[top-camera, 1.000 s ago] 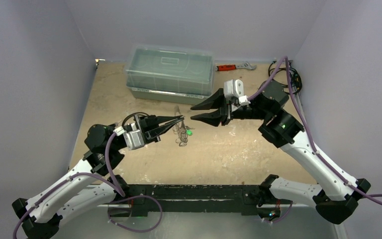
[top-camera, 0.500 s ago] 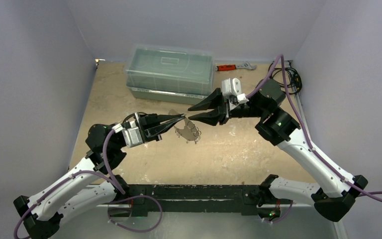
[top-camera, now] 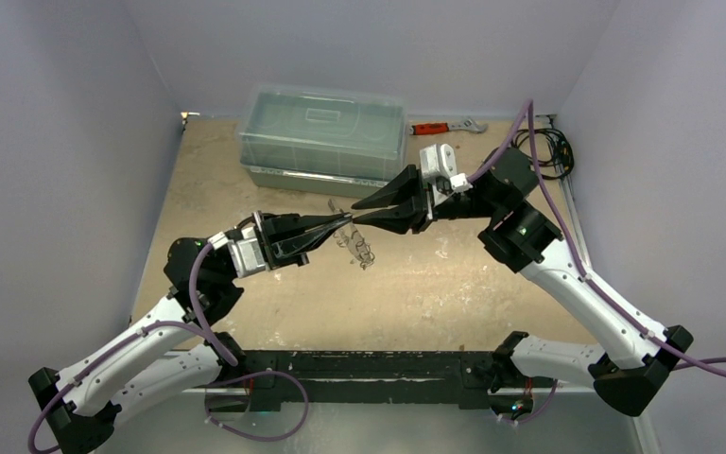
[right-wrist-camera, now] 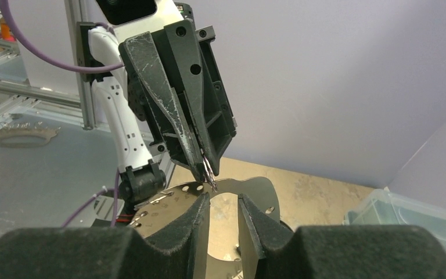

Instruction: Put the keys on the keyring

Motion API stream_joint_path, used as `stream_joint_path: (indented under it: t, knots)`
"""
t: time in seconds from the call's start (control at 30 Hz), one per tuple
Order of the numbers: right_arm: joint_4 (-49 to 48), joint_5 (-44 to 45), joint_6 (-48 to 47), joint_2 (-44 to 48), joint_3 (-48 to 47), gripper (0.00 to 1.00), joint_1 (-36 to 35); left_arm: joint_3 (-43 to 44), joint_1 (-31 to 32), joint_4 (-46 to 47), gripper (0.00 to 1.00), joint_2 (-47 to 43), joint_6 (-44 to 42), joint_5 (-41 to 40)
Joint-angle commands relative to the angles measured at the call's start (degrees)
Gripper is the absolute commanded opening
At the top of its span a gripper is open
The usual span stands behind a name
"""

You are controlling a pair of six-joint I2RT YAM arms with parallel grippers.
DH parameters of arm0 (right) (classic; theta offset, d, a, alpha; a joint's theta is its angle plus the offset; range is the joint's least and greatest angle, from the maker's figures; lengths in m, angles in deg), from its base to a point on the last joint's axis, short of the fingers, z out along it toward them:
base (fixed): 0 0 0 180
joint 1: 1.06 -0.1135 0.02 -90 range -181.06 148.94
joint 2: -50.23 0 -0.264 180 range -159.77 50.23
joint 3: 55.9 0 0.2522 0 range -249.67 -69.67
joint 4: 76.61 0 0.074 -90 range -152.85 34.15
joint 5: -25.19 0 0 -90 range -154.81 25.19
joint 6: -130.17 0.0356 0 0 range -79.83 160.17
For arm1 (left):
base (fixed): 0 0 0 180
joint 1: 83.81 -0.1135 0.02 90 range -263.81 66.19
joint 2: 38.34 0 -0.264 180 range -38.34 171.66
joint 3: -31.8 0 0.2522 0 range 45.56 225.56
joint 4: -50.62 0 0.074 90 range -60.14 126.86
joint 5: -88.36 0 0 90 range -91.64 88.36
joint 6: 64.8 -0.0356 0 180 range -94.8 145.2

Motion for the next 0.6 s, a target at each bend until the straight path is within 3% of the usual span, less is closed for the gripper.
stream_joint_path:
  t: [0.0, 0.57]
  knots:
    - [-4.7, -1.2, 2.0, 0.3, -0.5, 0.26, -0.1, -0.5, 0.1, 6.1, 0.0, -0.1, 2.4, -0.9]
    - [-9.3, -2.1, 4.9, -0.4, 0.3, 0.23, -2.0, -2.2, 0.2, 12.6, 0.0, 1.4, 6.4, -2.0]
